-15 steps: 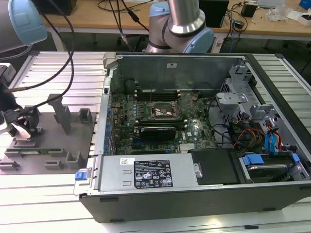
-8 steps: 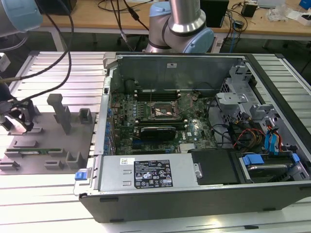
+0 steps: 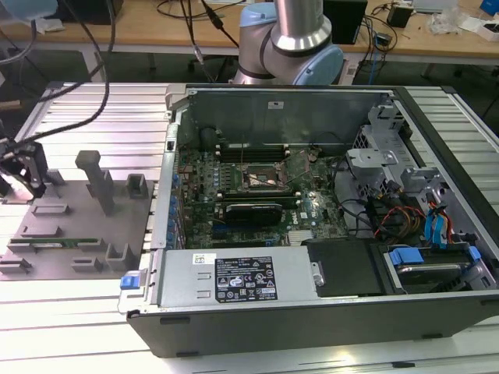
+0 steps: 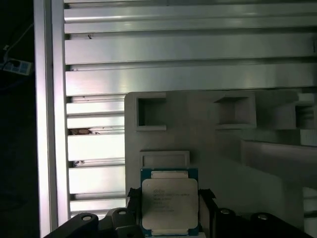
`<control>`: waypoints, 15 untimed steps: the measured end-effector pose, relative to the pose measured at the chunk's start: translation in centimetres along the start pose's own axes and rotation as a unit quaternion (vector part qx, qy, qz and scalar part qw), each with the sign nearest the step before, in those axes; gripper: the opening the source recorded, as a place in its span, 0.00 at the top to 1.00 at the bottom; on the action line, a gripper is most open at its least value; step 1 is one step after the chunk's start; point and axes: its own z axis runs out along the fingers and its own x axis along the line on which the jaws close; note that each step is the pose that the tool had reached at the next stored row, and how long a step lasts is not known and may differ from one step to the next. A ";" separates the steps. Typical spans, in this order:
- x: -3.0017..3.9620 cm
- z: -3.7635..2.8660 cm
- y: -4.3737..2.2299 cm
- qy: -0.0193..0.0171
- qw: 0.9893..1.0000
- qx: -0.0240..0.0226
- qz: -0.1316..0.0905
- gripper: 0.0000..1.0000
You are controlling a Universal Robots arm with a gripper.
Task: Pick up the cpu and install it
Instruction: 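Pick up the cpu and move it towards the insertion slot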
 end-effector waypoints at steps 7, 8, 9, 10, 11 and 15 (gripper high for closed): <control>-0.09 -3.53 0.27 0.000 1.000 0.000 0.000 0.45; -0.11 -3.94 0.31 0.000 1.000 0.000 0.000 0.45; -0.12 -4.51 0.35 0.000 1.000 0.000 0.000 0.45; -0.13 -4.95 0.38 0.000 1.000 0.000 0.000 0.45; -0.15 -5.56 0.43 0.000 1.000 0.000 0.000 0.45; -0.19 -7.14 0.55 0.000 1.000 0.000 0.000 0.45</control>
